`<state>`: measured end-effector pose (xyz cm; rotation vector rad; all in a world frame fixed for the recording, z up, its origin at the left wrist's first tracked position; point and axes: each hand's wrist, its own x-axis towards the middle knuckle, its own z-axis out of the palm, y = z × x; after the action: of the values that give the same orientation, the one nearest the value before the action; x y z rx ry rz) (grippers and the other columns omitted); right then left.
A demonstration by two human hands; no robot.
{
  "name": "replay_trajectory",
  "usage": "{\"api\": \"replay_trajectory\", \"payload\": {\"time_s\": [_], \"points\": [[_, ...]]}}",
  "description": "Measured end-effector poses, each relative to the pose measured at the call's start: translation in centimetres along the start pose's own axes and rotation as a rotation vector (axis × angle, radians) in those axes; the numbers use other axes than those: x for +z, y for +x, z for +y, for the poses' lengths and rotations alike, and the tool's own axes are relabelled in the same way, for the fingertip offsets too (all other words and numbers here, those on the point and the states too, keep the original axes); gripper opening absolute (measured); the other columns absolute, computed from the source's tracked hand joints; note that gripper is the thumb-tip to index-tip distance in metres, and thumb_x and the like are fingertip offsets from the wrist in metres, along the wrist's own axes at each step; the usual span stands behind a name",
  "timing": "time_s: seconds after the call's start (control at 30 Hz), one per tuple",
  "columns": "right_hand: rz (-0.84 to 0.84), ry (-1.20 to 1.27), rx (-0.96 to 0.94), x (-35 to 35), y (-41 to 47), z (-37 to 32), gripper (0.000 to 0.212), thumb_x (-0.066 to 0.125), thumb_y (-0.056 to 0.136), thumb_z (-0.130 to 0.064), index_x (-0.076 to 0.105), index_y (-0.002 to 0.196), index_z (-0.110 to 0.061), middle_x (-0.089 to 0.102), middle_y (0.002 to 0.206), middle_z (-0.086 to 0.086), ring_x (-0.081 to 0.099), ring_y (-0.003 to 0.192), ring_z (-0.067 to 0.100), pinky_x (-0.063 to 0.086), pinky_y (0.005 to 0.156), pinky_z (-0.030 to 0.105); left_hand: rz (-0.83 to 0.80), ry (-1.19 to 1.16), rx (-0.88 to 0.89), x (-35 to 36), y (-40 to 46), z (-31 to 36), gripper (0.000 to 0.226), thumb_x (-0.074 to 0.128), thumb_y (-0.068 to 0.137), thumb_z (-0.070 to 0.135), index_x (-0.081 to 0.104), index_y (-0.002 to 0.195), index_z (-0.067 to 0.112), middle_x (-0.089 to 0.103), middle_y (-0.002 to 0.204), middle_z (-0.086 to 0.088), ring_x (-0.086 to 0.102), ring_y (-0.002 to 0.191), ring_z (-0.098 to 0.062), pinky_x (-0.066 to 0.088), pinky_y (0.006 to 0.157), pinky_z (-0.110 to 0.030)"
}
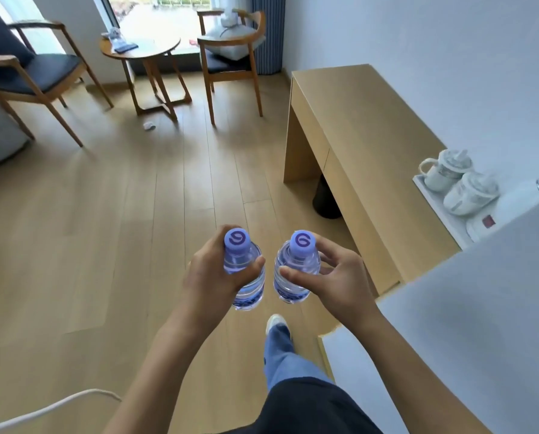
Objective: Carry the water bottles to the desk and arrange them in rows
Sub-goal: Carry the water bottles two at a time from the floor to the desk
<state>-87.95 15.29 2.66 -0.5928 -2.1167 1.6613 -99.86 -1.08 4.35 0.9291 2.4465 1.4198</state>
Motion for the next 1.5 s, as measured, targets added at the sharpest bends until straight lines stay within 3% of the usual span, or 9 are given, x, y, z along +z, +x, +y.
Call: {"api": "replay_trajectory", "payload": {"time_s": [0.17,0.3,0.5,0.8,1.0,1.23,1.4,1.5], "points": [[0.017,0.031,0.02,-0.5,11.8,0.3,0.047,0.087,0.072,-0.024,0.069,0.116,-0.025,0.074,0.1,-0.018,0.069,0.095,0.0,0.052,0.077,0.012,-0.02,0.002,-0.011,0.4,12.0,-0.9,0.032,0.079,0.077,0.029,0.054,0.097,0.029,0.059,0.086,0.025,0.057,0.074,-0.001,0.043,0.062,-0.009],[0.051,0.063,0.028,-0.6,19.9,0.4,0.047,0.088,0.071,-0.021,0.069,0.114,-0.024,0.075,0.099,-0.014,0.071,0.094,0.005,0.055,0.077,0.015,0.016,-0.002,0.001,0.6,20.3,-1.6,0.033,0.08,0.078,0.028,0.052,0.093,0.034,0.061,0.082,0.022,0.058,0.073,-0.006,0.045,0.062,-0.014],[0.071,0.07,0.064,0.3,31.2,0.7,0.049,0.089,0.07,-0.02,0.069,0.115,-0.026,0.076,0.099,-0.015,0.072,0.093,0.005,0.055,0.079,0.017,-0.011,-0.02,0.008,0.8,32.2,-4.3,0.035,0.08,0.077,0.029,0.049,0.09,0.038,0.06,0.082,0.023,0.056,0.073,-0.002,0.041,0.061,-0.009],[0.288,0.033,0.043,3.0,47.3,0.2,0.043,0.088,0.071,-0.02,0.067,0.105,-0.038,0.073,0.096,-0.024,0.069,0.089,-0.004,0.049,0.073,0.005,-0.245,-0.036,0.144,0.0,51.9,-9.0,0.034,0.078,0.077,0.03,0.048,0.092,0.038,0.06,0.081,0.024,0.058,0.071,0.001,0.042,0.059,-0.006],[0.432,0.059,0.056,3.7,54.5,-0.4,0.035,0.087,0.073,-0.023,0.071,0.102,-0.032,0.075,0.096,-0.014,0.072,0.09,0.004,0.053,0.076,0.012,-0.371,-0.034,0.256,0.3,62.1,-9.5,0.035,0.078,0.078,0.022,0.049,0.088,0.037,0.06,0.085,0.022,0.057,0.075,0.0,0.041,0.061,-0.006],[0.571,0.036,0.136,1.6,60.4,1.1,0.038,0.085,0.066,-0.042,0.07,0.1,-0.036,0.075,0.093,-0.015,0.07,0.088,0.001,0.051,0.074,0.012,-0.483,-0.074,0.284,4.1,70.2,-9.3,0.032,0.077,0.08,0.032,0.048,0.092,0.038,0.061,0.085,0.024,0.059,0.076,0.003,0.045,0.062,-0.006],[0.647,0.049,0.196,-2.2,65.2,3.5,0.043,0.086,0.063,-0.038,0.072,0.104,-0.033,0.075,0.097,-0.015,0.069,0.094,0.002,0.054,0.083,0.02,-0.575,-0.084,0.282,9.3,76.4,-8.6,0.032,0.077,0.08,0.033,0.05,0.095,0.037,0.064,0.087,0.018,0.062,0.077,-0.006,0.051,0.062,-0.023],[0.687,0.057,0.222,-5.6,68.8,5.1,0.043,0.087,0.063,-0.035,0.072,0.103,-0.032,0.075,0.097,-0.013,0.07,0.093,0.005,0.056,0.086,0.026,-0.614,-0.082,0.282,13.4,80.7,-7.6,0.032,0.078,0.079,0.032,0.051,0.097,0.037,0.064,0.084,0.018,0.061,0.074,-0.002,0.047,0.06,-0.017]]}}
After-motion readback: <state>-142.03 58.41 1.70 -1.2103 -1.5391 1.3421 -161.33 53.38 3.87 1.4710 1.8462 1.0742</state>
